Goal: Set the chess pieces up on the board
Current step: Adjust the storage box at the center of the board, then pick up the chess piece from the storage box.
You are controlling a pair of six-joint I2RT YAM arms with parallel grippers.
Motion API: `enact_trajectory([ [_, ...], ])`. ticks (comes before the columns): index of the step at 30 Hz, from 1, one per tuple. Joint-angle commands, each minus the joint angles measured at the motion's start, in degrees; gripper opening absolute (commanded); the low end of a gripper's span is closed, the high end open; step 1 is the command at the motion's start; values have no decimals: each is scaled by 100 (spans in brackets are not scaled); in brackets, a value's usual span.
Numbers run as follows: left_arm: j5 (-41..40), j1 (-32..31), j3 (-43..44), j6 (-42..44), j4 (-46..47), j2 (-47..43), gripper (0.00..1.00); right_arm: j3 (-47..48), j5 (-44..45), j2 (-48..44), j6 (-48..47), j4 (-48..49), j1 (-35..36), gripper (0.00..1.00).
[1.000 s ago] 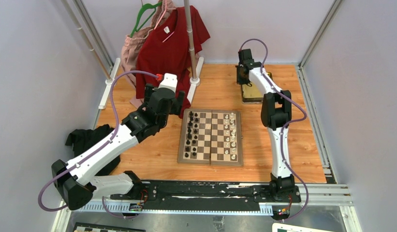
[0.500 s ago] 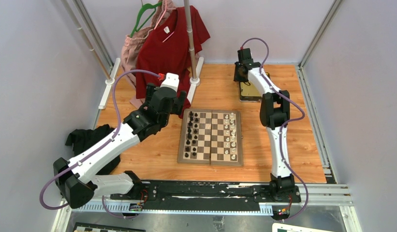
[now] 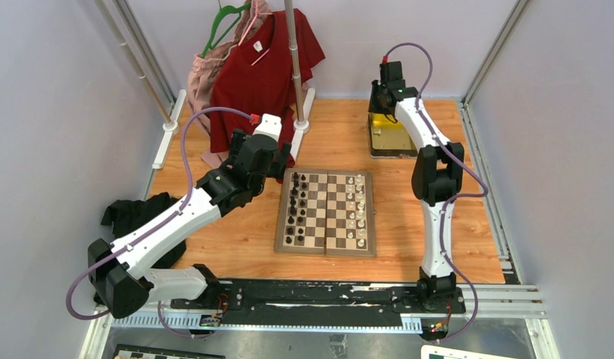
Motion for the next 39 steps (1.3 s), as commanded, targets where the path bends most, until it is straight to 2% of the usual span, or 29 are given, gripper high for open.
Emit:
enact_trajectory([
  [1,58,60,226,-63,137,26,100,-199,-46,-345,-119,51,-215,31],
  [12,86,60,239,-108,124,74,100,-18,249,-82,-16,-619,-387,29],
  [39,-35,93,56,157,251,46,100,890,-36,1090,368,-776,-212,29],
])
